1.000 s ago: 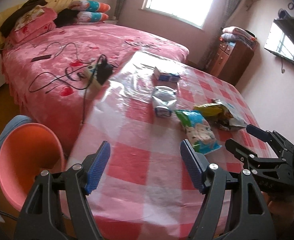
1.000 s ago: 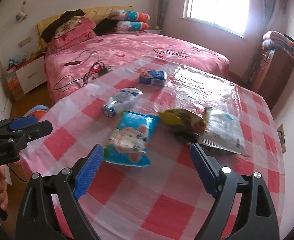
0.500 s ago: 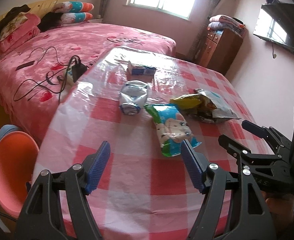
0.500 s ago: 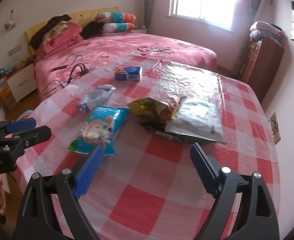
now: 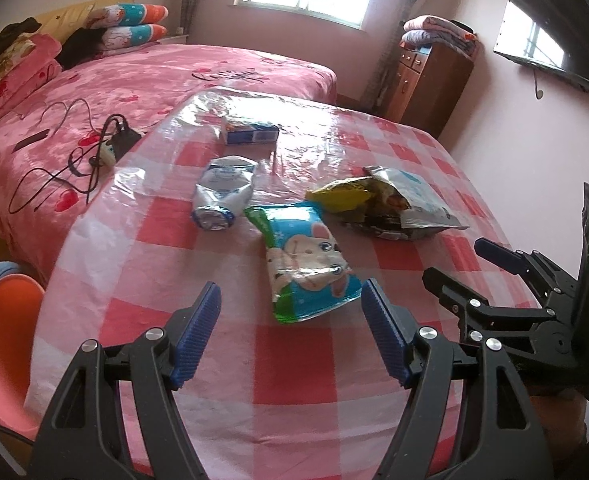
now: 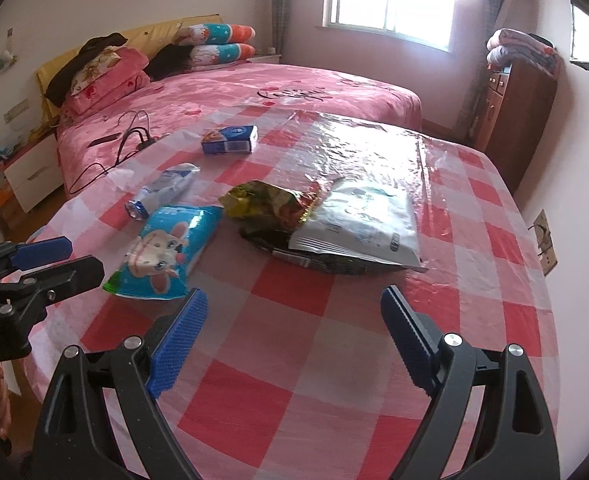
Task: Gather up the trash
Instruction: 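Move both tools back over the table toward the blue cartoon snack bag, then close the left gripper on the blue cartoon snack bag while the right grips the grey wipes bag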
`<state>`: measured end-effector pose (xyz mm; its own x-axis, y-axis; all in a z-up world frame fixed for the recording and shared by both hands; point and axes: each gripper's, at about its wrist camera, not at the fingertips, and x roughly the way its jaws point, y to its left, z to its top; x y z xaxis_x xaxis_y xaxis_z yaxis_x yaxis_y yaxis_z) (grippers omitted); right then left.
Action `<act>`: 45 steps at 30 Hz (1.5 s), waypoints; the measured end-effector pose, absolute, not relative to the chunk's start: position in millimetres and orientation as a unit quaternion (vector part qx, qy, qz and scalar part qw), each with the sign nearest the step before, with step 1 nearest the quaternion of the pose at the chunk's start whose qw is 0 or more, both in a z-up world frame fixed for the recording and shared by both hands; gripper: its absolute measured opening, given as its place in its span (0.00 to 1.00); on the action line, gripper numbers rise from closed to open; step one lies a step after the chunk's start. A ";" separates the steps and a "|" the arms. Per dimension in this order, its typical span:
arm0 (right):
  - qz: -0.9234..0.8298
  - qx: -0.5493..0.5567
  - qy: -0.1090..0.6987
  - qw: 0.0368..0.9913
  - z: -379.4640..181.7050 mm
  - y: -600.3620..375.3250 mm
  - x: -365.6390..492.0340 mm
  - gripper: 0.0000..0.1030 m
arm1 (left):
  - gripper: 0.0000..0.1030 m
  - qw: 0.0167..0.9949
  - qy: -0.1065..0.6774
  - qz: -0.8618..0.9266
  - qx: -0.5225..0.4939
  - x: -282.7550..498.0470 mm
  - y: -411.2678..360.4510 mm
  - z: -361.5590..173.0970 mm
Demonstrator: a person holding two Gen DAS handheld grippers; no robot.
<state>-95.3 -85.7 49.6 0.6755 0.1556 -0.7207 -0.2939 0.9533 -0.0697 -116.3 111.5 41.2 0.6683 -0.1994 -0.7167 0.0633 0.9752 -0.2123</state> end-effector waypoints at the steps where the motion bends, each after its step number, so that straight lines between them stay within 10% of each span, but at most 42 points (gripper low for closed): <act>1: 0.122 -0.090 0.384 0.911 48.9 -87.0 -94.8 0.85 | 0.71 0.909 0.402 -0.074 -0.084 -114.9 109.4 40.2; 45: 0.102 -0.039 0.422 0.900 28.2 -126.1 -52.3 0.85 | 0.71 0.888 0.438 -0.081 -0.114 -42.9 85.7 3.0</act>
<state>-52.3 -126.1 28.2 0.6228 0.1501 -0.7678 -0.2168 0.9761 0.0150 -42.9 85.7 3.0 0.6024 -0.2445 -0.7599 0.0437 0.9606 -0.2744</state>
